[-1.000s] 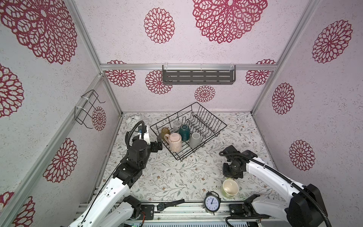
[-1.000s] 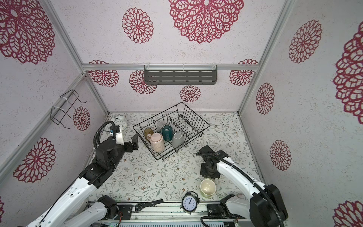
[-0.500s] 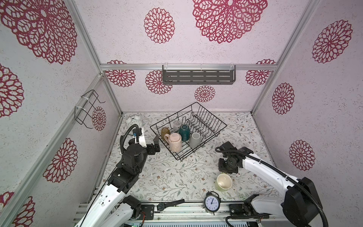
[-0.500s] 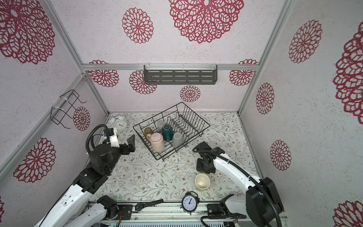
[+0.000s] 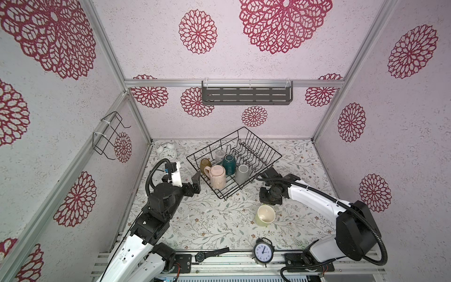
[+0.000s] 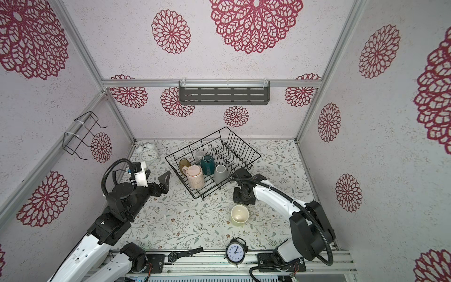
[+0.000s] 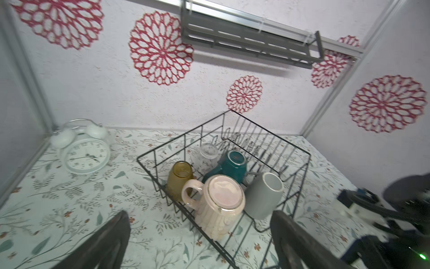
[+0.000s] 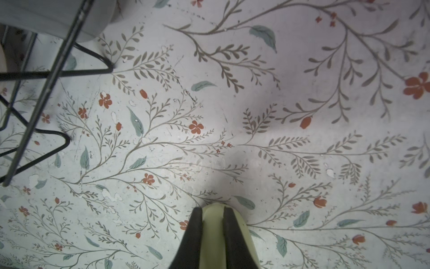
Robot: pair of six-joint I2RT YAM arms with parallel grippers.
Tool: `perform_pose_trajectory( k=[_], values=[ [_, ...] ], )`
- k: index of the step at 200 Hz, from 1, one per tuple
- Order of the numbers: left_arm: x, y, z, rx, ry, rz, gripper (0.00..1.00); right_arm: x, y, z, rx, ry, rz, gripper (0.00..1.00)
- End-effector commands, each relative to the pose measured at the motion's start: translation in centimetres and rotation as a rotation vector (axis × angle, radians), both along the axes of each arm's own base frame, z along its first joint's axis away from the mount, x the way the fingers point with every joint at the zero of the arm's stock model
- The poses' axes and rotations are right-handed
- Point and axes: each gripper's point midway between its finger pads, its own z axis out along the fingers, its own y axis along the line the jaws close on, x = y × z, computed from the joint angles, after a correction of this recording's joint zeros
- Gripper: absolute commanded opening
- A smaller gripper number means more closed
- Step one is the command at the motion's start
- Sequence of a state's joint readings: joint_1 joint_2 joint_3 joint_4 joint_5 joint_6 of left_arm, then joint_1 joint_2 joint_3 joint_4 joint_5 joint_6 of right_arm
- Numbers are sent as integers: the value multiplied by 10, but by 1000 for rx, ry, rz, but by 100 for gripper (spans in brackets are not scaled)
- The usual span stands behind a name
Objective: Load cups into a dish rack
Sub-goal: Move the cup to the bottom-center of the table, then pick up the cup from the bottom-center of the table.
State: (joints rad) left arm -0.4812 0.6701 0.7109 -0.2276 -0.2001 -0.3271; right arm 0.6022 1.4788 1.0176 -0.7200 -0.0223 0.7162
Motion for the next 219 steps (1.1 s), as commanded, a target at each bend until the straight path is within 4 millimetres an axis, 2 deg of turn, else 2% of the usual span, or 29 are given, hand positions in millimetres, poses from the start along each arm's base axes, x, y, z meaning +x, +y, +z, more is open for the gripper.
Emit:
perform_pose_trajectory(
  k=[1, 13, 32, 44, 77, 120, 142, 166, 187, 219],
  values=[
    [-11, -25, 9, -23, 3, -162, 97, 13, 3, 9, -12, -54, 18, 15],
    [-14, -35, 8, -44, 15, -224, 97, 13, 3, 12, -13, -53, 23, 22],
    [-32, -79, -4, -82, 132, -478, 99, 16, 3, 21, -9, -77, 35, 44],
    [-38, -100, -13, -99, 234, -559, 100, 18, -1, 27, -15, -90, 27, 53],
    [-62, -152, -33, 30, 361, -715, 100, 27, -26, 45, -4, -158, -50, 61],
    [-72, -217, -65, 132, 486, -792, 95, 48, -85, 69, -68, -269, -209, 67],
    [-70, -234, -88, 230, 570, -765, 95, 54, -114, 82, -82, -332, -293, 68],
    [-54, -238, -115, 322, 709, -652, 88, 57, -139, 89, -60, -374, -389, 68],
    [-54, -246, -130, 378, 782, -635, 88, 56, -148, 89, -19, -384, -430, 68],
    [-56, -257, -142, 401, 806, -637, 89, 50, -155, 80, 4, -368, -459, 68]
  ],
)
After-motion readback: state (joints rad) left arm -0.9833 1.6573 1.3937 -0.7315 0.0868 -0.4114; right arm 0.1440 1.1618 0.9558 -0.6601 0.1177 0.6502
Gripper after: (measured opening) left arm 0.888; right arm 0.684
